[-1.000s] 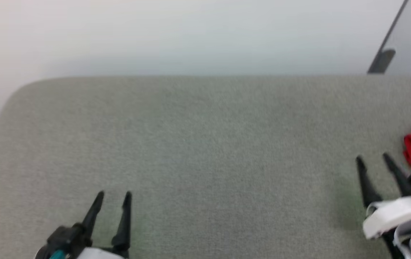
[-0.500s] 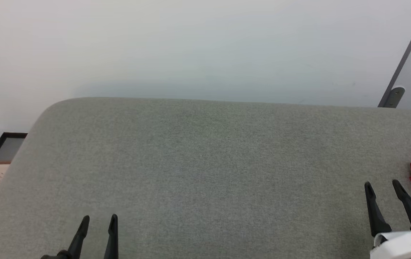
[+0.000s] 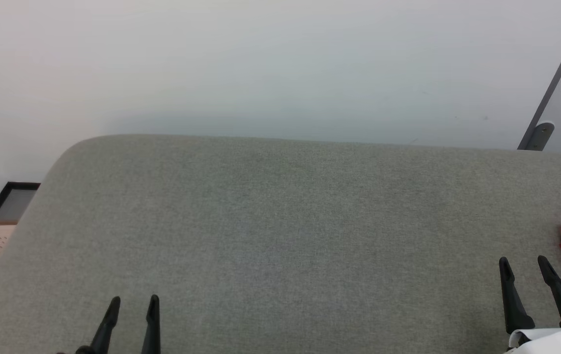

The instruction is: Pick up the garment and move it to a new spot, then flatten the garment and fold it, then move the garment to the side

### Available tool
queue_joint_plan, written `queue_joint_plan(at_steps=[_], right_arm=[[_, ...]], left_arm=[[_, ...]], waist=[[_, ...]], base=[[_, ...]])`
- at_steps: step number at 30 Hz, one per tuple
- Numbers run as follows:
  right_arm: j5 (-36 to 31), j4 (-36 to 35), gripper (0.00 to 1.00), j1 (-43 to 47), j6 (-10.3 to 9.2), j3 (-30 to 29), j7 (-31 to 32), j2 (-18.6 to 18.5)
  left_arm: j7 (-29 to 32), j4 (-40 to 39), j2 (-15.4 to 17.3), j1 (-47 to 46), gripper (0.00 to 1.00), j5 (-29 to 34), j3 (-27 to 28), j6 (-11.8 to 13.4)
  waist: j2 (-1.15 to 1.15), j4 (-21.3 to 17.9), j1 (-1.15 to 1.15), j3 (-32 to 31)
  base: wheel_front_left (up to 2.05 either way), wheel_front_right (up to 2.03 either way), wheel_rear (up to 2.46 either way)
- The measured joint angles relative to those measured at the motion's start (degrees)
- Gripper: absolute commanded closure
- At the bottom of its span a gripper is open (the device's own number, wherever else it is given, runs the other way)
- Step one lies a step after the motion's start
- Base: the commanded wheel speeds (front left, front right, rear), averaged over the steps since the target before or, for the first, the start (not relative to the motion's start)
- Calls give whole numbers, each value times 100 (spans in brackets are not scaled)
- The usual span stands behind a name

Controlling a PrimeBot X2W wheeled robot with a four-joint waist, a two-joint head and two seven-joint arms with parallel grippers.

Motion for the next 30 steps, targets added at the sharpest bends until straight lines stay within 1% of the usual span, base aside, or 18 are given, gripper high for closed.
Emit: queue_joint_plan(at_steps=[16, 17, 22, 30], right_arm=[[27, -57, 0, 15, 0, 69, 43, 56], [27, -18, 100, 18, 0, 73, 42, 73], [60, 249, 100, 172, 0, 80, 59, 181], [849, 285, 100, 182, 0, 32, 300, 260]], left_arm=[[0, -23, -13, 0, 0, -33, -57, 0], [0, 19, -19, 2, 100, -37, -63, 0], [20, 283, -94, 83, 100, -74, -108, 0], [231, 396, -118, -2, 100, -892, -98, 1]], waist=[[0, -32, 0, -7], [0, -33, 0, -7], [0, -35, 0, -4], [0, -60, 0, 21]], base=[[0, 0, 0], [0, 0, 0], [0, 0, 0], [0, 0, 0]])
